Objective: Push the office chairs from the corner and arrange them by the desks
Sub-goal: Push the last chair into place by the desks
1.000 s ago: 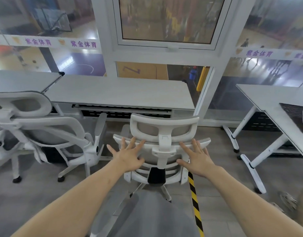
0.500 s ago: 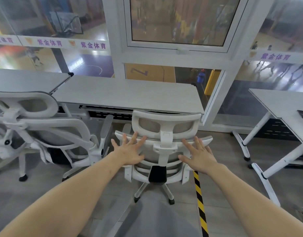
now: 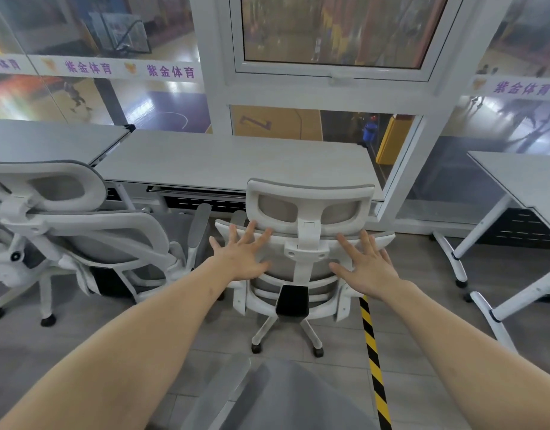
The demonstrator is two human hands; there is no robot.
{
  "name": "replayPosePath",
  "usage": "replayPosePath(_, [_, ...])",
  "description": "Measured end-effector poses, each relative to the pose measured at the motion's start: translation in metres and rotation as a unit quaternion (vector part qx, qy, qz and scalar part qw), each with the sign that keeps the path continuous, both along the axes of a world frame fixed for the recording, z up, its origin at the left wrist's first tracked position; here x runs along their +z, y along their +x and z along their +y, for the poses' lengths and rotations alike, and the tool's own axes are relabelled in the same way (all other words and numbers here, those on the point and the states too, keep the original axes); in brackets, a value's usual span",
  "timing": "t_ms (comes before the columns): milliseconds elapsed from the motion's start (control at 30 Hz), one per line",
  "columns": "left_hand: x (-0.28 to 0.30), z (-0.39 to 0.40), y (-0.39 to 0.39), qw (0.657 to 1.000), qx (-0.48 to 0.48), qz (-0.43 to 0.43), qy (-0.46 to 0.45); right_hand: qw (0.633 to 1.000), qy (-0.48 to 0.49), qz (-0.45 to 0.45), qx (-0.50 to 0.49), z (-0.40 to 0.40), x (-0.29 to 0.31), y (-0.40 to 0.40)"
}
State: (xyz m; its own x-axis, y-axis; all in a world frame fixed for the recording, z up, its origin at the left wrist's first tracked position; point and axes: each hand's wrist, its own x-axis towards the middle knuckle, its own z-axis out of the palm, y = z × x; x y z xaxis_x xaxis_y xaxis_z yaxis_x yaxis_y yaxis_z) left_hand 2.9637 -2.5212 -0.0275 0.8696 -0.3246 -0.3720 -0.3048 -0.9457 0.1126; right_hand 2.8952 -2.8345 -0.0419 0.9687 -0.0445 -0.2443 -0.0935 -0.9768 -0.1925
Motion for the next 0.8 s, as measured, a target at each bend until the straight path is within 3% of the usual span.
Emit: replayPosePath(800, [0.0004,-0.0011,-0.0008,1.0,0.009,0.002,0.01,1.0,-0.011,0.0,-0.003,0.0026,-0.0006,-0.0026])
